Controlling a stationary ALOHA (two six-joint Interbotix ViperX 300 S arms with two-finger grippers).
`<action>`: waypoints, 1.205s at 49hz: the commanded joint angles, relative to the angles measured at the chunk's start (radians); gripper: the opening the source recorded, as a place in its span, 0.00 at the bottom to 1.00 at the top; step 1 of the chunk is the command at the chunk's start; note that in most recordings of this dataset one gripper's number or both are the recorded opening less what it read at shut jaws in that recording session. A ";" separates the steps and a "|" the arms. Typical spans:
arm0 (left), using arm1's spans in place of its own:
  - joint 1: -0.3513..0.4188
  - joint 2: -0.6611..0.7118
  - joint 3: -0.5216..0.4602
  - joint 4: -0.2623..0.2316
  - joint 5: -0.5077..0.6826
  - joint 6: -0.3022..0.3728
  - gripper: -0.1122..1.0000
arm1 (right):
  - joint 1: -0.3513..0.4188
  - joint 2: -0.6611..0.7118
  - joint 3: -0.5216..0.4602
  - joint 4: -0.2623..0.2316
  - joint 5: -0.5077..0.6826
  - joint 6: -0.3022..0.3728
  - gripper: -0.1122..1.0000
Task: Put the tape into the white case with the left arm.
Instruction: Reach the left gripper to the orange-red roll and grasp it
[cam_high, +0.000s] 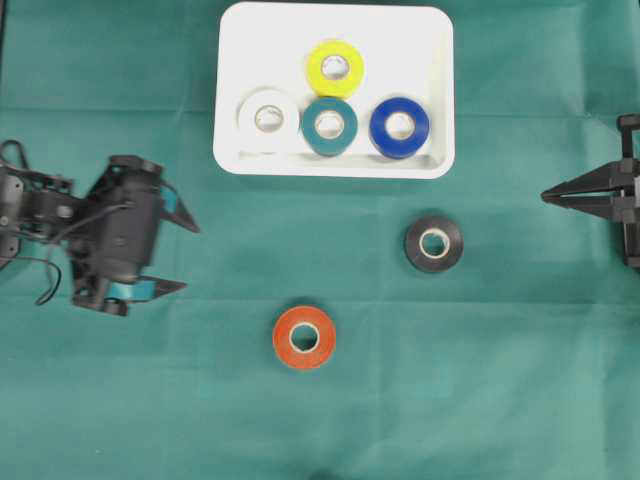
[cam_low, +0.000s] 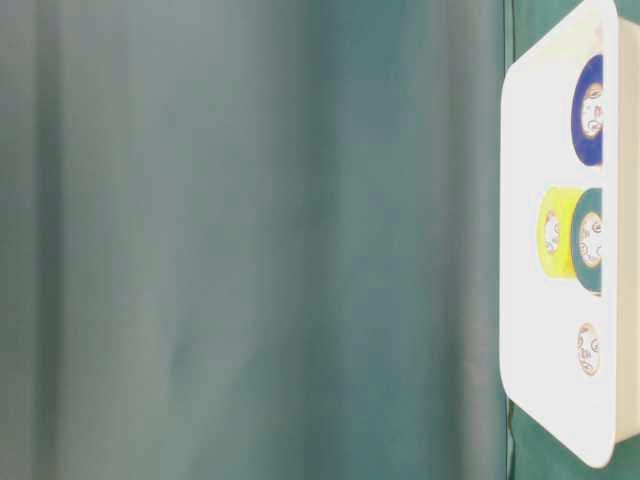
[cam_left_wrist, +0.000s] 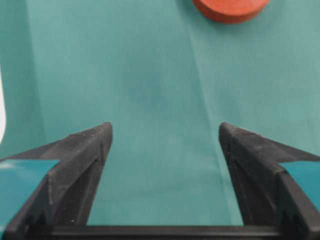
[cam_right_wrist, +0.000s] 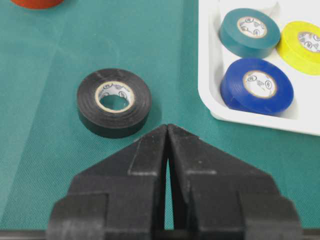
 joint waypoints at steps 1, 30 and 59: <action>-0.005 0.054 -0.072 0.000 -0.008 -0.002 0.86 | 0.000 0.006 -0.012 -0.002 -0.009 0.002 0.02; -0.089 0.385 -0.405 0.000 -0.008 -0.002 0.86 | 0.000 0.006 -0.011 -0.002 -0.009 0.002 0.02; -0.097 0.499 -0.474 0.000 -0.003 0.000 0.86 | 0.000 0.006 -0.012 -0.002 -0.009 0.002 0.02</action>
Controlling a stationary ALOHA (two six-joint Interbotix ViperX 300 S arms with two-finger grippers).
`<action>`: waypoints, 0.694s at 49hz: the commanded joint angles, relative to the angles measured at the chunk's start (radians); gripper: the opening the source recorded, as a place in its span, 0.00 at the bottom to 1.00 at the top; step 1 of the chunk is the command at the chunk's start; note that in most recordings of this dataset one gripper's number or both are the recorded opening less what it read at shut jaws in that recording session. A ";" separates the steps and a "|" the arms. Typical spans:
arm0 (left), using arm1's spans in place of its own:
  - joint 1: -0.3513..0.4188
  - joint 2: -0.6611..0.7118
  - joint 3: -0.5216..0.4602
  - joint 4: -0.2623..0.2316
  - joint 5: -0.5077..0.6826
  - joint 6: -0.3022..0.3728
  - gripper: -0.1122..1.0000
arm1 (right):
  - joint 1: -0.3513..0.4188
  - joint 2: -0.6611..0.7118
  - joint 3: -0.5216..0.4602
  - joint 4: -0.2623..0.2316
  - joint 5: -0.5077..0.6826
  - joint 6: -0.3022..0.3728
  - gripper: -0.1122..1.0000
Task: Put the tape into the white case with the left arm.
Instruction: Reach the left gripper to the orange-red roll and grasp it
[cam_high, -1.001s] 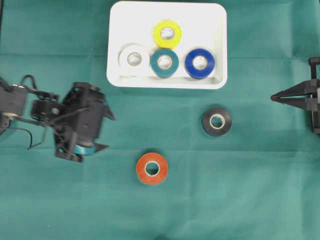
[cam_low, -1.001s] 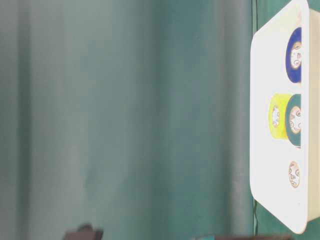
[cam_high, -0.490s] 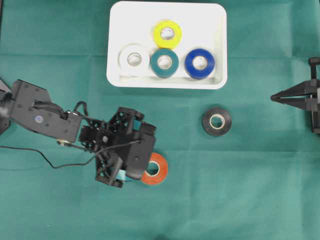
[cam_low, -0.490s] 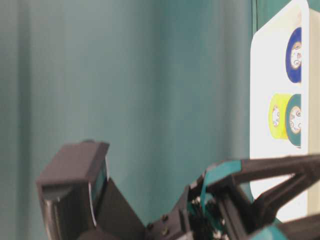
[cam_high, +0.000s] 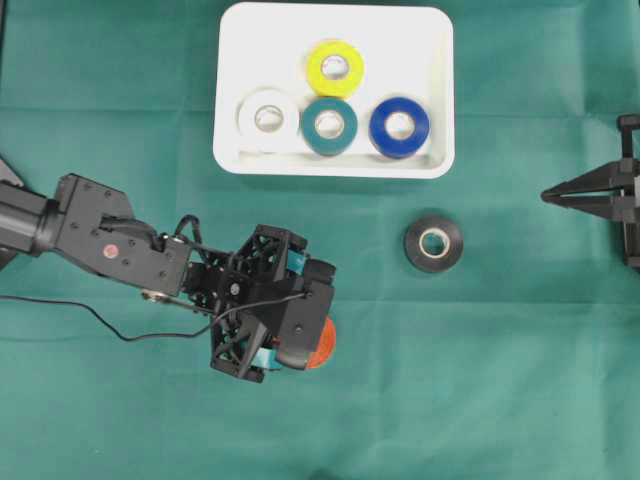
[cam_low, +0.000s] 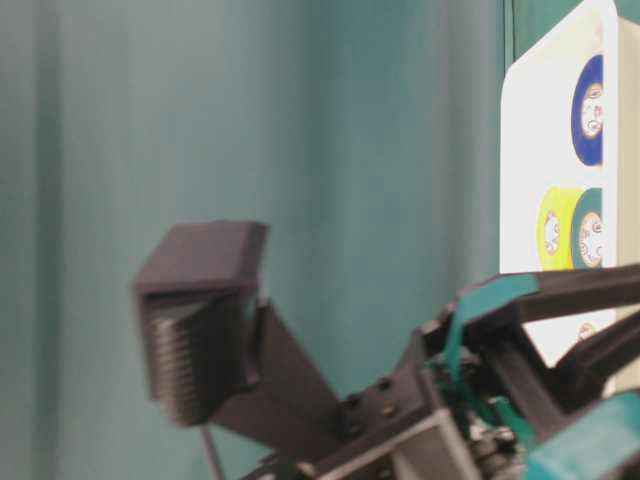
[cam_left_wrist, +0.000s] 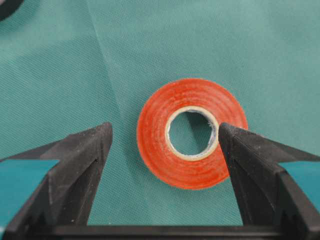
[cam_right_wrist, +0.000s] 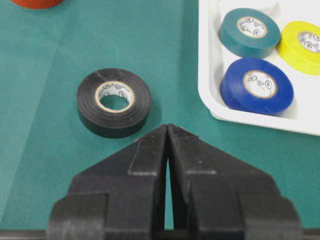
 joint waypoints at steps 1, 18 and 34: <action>-0.003 0.005 -0.028 0.000 -0.003 0.000 0.86 | -0.003 0.006 -0.009 -0.002 -0.009 0.002 0.02; 0.011 0.092 -0.054 0.003 -0.008 0.006 0.86 | -0.002 0.006 -0.009 -0.002 -0.009 0.002 0.02; 0.031 0.123 -0.061 0.005 -0.008 0.008 0.86 | -0.002 0.008 -0.009 -0.002 -0.009 0.002 0.02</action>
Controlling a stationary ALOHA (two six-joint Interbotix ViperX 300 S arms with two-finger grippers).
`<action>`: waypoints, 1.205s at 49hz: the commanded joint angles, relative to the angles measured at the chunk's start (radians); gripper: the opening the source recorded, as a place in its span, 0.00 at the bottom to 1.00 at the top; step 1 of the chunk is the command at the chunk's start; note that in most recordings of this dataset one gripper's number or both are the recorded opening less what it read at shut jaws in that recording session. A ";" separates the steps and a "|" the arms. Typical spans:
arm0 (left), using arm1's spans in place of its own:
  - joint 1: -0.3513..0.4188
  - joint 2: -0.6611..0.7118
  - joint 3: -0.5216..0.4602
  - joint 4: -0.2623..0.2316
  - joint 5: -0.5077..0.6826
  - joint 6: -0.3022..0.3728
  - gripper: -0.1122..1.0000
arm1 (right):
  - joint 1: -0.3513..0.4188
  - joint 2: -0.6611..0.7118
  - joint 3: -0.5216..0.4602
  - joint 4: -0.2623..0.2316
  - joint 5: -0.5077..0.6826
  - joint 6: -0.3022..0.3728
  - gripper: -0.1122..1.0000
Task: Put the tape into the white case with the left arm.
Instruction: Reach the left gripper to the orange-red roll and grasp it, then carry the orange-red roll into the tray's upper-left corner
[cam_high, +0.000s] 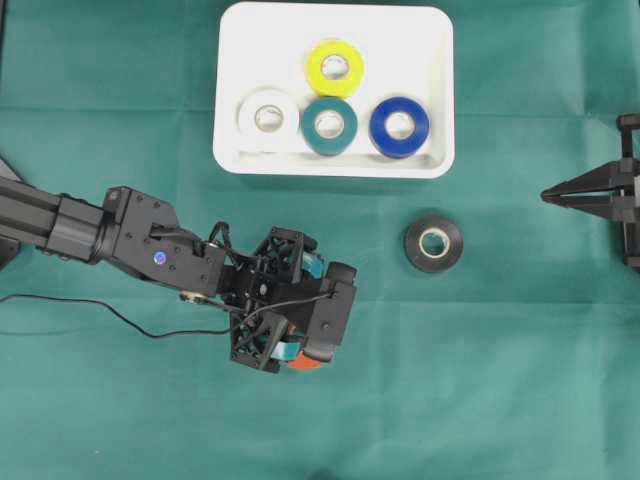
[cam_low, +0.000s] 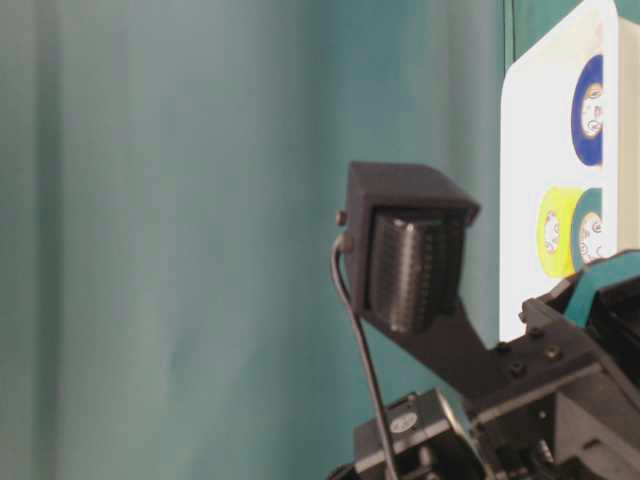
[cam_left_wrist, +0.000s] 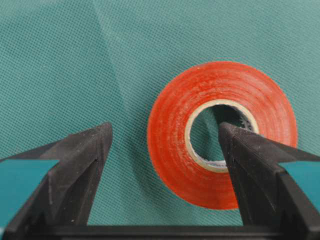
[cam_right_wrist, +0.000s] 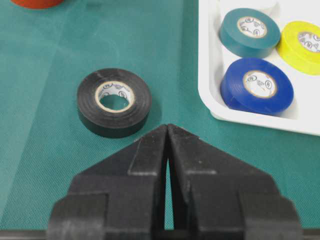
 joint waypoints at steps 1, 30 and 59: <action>0.008 -0.015 -0.021 0.003 -0.006 0.002 0.86 | 0.000 0.006 -0.011 -0.002 -0.009 0.002 0.02; 0.009 -0.044 -0.014 0.003 0.041 0.002 0.32 | 0.000 0.006 -0.011 -0.002 -0.009 0.002 0.02; -0.009 -0.238 -0.014 0.003 0.267 0.000 0.32 | 0.000 0.006 -0.011 -0.002 -0.009 0.002 0.02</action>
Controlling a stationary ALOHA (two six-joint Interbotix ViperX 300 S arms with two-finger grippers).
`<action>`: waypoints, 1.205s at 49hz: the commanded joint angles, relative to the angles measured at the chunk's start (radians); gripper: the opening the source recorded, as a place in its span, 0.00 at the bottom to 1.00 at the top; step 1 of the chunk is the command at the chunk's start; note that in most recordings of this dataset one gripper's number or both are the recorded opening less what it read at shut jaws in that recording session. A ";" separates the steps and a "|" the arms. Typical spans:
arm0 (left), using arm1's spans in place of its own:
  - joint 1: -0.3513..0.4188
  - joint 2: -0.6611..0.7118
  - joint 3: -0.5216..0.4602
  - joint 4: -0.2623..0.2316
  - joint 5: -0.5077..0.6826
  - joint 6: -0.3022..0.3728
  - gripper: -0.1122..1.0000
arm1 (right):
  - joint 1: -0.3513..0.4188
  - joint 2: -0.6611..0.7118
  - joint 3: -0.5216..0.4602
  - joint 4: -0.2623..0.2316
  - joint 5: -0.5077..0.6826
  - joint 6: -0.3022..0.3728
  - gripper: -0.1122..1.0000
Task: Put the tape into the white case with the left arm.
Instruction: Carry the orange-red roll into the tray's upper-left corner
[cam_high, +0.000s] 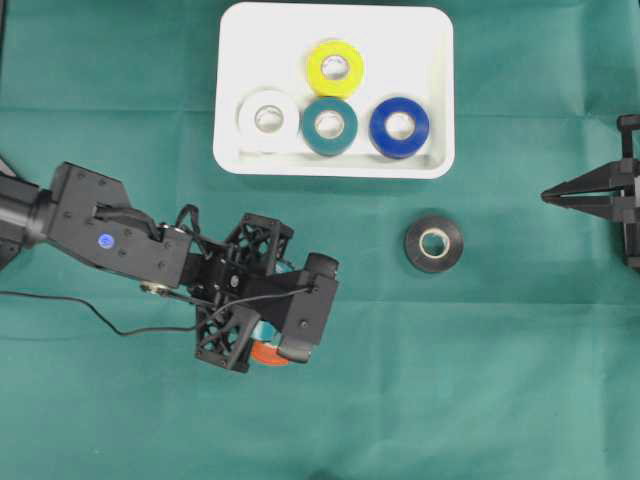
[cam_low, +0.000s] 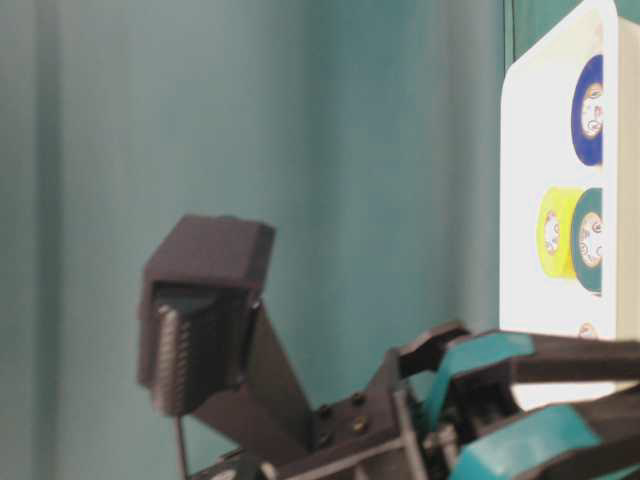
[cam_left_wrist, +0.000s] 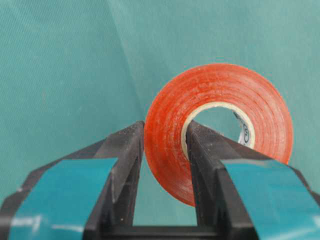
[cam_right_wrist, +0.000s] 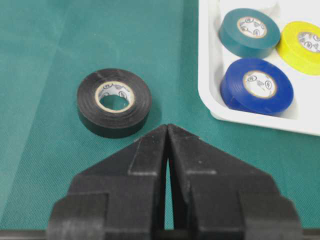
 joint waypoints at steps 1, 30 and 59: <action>-0.002 -0.046 -0.015 0.002 0.014 0.002 0.32 | 0.000 0.006 -0.011 -0.002 -0.009 0.002 0.02; 0.270 -0.146 0.069 0.003 0.017 0.101 0.32 | 0.000 0.006 -0.011 -0.002 -0.009 0.002 0.02; 0.597 -0.106 0.071 0.003 -0.101 0.253 0.32 | 0.000 0.005 -0.011 -0.002 -0.009 0.002 0.02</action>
